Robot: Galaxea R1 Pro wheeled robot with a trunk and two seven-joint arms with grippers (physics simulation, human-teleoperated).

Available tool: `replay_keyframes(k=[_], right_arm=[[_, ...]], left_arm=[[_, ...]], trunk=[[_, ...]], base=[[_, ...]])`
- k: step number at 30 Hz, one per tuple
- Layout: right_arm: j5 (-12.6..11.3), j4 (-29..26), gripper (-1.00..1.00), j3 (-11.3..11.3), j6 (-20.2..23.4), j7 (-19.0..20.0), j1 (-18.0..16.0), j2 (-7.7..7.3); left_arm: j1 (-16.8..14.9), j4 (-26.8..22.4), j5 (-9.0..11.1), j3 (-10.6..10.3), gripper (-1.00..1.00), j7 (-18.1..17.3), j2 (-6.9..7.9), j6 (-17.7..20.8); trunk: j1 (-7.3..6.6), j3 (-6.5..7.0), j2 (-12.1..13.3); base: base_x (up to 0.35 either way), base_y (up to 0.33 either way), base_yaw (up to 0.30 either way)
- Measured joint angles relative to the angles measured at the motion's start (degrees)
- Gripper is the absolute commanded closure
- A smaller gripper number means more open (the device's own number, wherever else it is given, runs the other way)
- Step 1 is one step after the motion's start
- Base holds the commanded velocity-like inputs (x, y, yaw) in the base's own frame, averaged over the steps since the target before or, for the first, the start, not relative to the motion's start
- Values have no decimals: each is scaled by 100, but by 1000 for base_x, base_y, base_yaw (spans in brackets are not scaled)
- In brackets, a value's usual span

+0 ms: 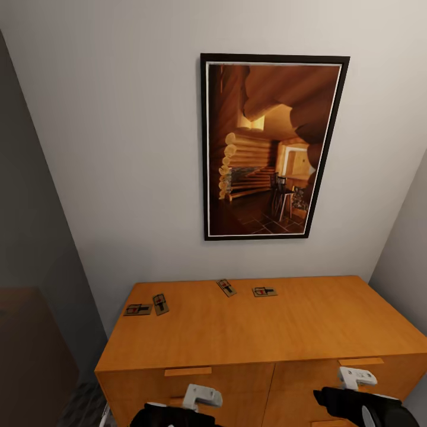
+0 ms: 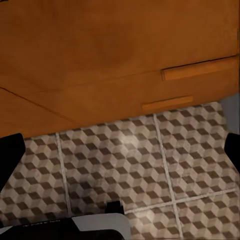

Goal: Take the four mousetraps from the cabinet in the bathroom and place them on the bathroom floor. Make sure all four end up on the same floor surface, and ensure that at least two of them are either under or directly next to the same bathroom sink.

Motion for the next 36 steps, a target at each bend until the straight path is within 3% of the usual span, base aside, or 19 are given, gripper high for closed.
replay_keyframes(k=[7,16,19,27,29,33,36], right_arm=[[0,-66,-100,-237,288,30,0,-32],[-2,-81,-100,-311,450,40,-1,-120],[-3,-81,-100,-314,449,40,-8,-127],[-5,-84,-100,-317,444,40,-225,-140],[-7,-84,-100,-317,444,38,-524,-143],[-2,-85,-100,-318,444,34,-1200,-323],[-4,-85,-100,-316,444,33,-1532,-396]], left_arm=[[-3,-157,158,-160,-100,-6,-8,23],[-26,-210,761,-189,-100,-8,-8,29],[-60,-213,832,-189,-100,-8,-9,28],[-652,-201,997,-187,-100,-8,-9,45],[-1063,-201,1351,-186,-100,-8,-9,51],[-2062,-178,2442,-187,-100,-1,-9,55],[-2559,-151,2846,-175,-100,17,-9,56]], trunk=[[0,0,0],[0,1,1],[0,2,2],[0,4,3],[1,5,4],[1,6,4],[0,5,3]], base=[[0,0,0],[0,0,0],[0,0,0],[0,0,0],[0,0,0],[0,0,0],[0,0,0]])
